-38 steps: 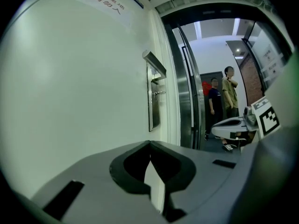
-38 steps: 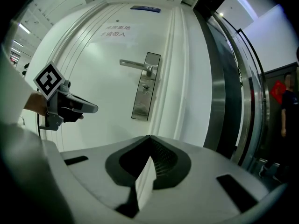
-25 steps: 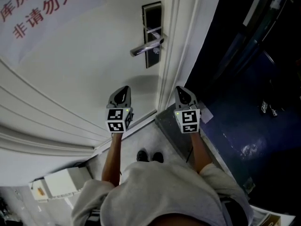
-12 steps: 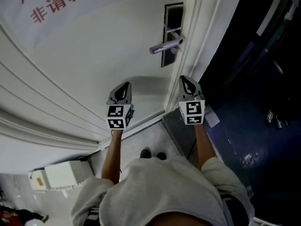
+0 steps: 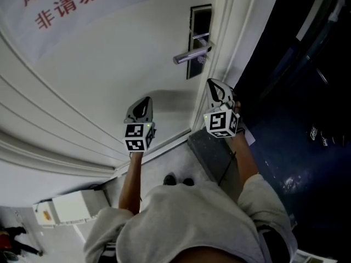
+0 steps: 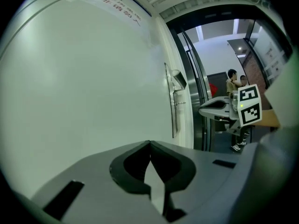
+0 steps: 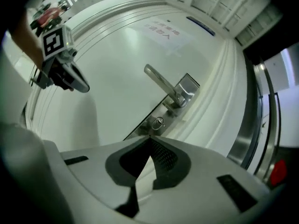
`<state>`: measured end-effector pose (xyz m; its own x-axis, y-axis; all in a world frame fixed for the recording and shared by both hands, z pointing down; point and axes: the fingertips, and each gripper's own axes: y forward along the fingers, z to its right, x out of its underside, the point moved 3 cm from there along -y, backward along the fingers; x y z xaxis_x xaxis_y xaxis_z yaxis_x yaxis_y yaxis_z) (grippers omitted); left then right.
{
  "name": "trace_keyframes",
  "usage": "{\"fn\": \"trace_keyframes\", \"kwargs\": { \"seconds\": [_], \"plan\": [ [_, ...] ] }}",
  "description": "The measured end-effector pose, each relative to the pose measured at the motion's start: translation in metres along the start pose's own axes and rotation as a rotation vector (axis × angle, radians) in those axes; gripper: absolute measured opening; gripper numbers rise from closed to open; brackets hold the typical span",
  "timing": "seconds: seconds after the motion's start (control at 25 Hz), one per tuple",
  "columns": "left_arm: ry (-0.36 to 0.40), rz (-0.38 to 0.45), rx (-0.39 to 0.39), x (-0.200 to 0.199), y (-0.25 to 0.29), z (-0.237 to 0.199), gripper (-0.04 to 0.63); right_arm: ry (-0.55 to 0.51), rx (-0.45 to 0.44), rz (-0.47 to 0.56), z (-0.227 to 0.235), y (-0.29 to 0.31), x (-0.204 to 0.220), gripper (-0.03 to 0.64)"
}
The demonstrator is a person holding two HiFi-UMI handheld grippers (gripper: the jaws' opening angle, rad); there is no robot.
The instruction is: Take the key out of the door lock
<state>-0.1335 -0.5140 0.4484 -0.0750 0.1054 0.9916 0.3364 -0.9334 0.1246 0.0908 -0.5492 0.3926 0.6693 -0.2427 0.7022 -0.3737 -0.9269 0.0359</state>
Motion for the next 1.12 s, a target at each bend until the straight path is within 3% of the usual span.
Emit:
{"fn": "trace_keyframes", "kwargs": {
  "seconds": [0.32,0.44,0.64,0.72,0.8,1.12],
  "plan": [
    [-0.006,-0.003,0.015,0.003,0.002,0.005,0.018,-0.513,0.005,-0.017,0.0,0.011,-0.008,0.023],
    [-0.008,-0.003,0.018,0.003,0.002,0.005,0.018,-0.63,0.006,-0.033,-0.002,0.016,-0.006,0.023],
    [-0.005,-0.007,0.019,0.005,0.002,0.004,0.018,-0.643,-0.024,-0.051,0.0,0.024,-0.006,0.028],
    [-0.007,-0.008,0.017,0.007,0.001,0.004,0.018,-0.634,-0.036,-0.061,0.002,0.027,-0.005,0.115],
    [-0.009,-0.009,0.014,0.007,0.001,0.003,0.018,-0.632,-0.043,-0.072,0.004,0.031,-0.004,0.161],
    [-0.012,-0.01,0.014,0.008,-0.001,0.003,0.018,-0.706,0.006,-0.055,0.011,0.05,-0.014,0.152]
  ]
}}
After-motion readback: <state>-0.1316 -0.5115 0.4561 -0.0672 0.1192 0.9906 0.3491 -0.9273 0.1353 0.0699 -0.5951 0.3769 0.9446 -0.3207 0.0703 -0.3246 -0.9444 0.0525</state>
